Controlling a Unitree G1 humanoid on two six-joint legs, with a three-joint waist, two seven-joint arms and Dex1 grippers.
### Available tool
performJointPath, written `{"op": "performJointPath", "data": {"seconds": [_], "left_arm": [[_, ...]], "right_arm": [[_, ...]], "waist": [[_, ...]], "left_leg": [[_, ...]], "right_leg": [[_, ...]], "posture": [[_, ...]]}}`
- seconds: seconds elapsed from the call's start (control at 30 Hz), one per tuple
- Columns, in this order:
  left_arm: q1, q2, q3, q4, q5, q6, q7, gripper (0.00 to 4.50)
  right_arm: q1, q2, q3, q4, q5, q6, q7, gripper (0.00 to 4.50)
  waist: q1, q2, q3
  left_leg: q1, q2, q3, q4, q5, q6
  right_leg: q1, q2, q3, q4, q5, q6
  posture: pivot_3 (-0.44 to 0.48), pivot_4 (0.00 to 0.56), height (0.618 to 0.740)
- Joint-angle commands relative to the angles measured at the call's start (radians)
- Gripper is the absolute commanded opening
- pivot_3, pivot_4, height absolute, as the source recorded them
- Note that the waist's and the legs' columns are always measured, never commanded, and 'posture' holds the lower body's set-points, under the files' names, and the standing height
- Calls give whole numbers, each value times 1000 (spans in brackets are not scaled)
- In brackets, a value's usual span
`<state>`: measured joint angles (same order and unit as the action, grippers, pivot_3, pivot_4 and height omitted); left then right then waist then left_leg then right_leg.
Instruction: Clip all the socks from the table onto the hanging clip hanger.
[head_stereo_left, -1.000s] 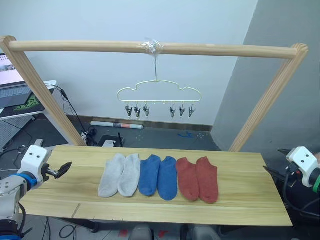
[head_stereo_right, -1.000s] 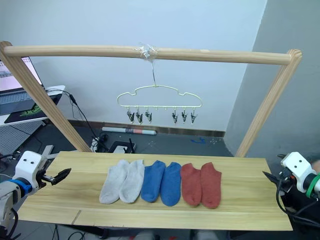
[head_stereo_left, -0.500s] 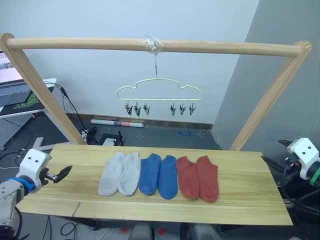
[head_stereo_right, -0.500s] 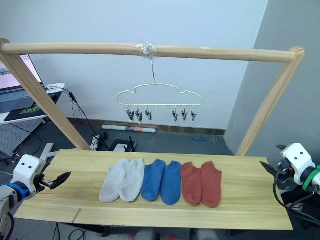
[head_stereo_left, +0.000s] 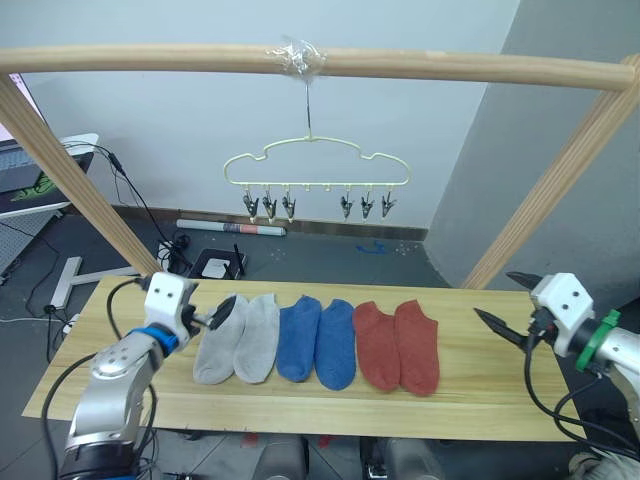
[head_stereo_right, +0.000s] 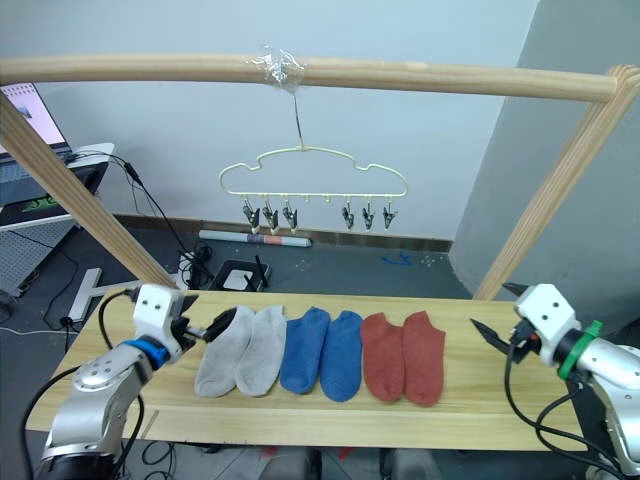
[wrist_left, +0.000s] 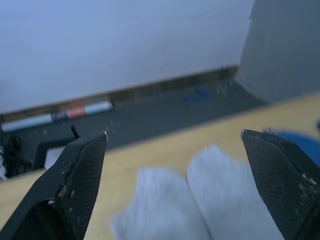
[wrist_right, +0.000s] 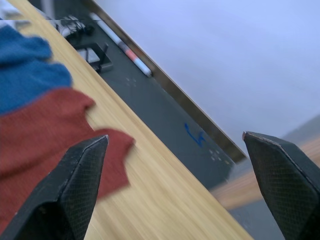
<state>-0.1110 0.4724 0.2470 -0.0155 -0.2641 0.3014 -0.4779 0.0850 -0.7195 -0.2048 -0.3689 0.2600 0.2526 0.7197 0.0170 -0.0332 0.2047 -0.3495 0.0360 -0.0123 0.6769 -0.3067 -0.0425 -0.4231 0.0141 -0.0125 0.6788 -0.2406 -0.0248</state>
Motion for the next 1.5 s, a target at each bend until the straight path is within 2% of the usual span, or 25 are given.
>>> {"op": "performJointPath", "data": {"seconds": [0.03, 0.27, 0.4, 0.6, 1.07, 1.5], "left_arm": [[-73, -44, 4, -101, -14, -5, 73, 4465], [-171, -106, 19, -75, -8, -35, 165, 4465], [-202, -115, 2, -44, -3, -59, 154, 4465], [-261, -125, -28, 60, 45, -156, 161, 2662], [-416, -189, -56, 280, 84, -339, 200, 2662], [-429, -212, -47, 253, 93, -387, 277, 2662]], "right_arm": [[-106, 58, 90, -177, 39, 102, -68, 4500], [-265, 149, 233, -268, 52, 243, -126, 4500], [-306, 183, 271, -287, 64, 286, -136, 4500], [-334, 204, 290, -298, 77, 310, -141, 4500], [-355, 198, 290, -338, 104, 374, -137, 4500], [-431, 197, 281, -326, 182, 400, -118, 4500]], "waist": [[-7, 0, 5], [-18, -2, 9], [-18, -6, 14], [-18, -6, 26], [-24, -9, 49], [-28, -9, 53]], "left_leg": [[0, 0, 0, 0, 0, 0], [-9, -1, -2, 1, 0, -1], [-15, -3, -3, 3, 0, -1], [-16, -6, -6, 3, 0, -1], [-18, -6, -9, 3, 0, -1], [-19, -6, -10, 3, 0, -1]], "right_leg": [[0, 0, 0, 0, 0, 0], [-6, 0, -1, -1, -1, 3], [-14, -2, -1, 1, -1, 3], [-15, -7, -1, 0, -1, 3], [-16, -7, -3, 0, -1, 4], [-17, -7, -4, 0, -1, 4]], "posture": [[-2, 218, 692], [5, 227, 692], [6, 233, 692], [-10, 248, 692], [-37, 269, 692], [-40, 274, 692]]}}
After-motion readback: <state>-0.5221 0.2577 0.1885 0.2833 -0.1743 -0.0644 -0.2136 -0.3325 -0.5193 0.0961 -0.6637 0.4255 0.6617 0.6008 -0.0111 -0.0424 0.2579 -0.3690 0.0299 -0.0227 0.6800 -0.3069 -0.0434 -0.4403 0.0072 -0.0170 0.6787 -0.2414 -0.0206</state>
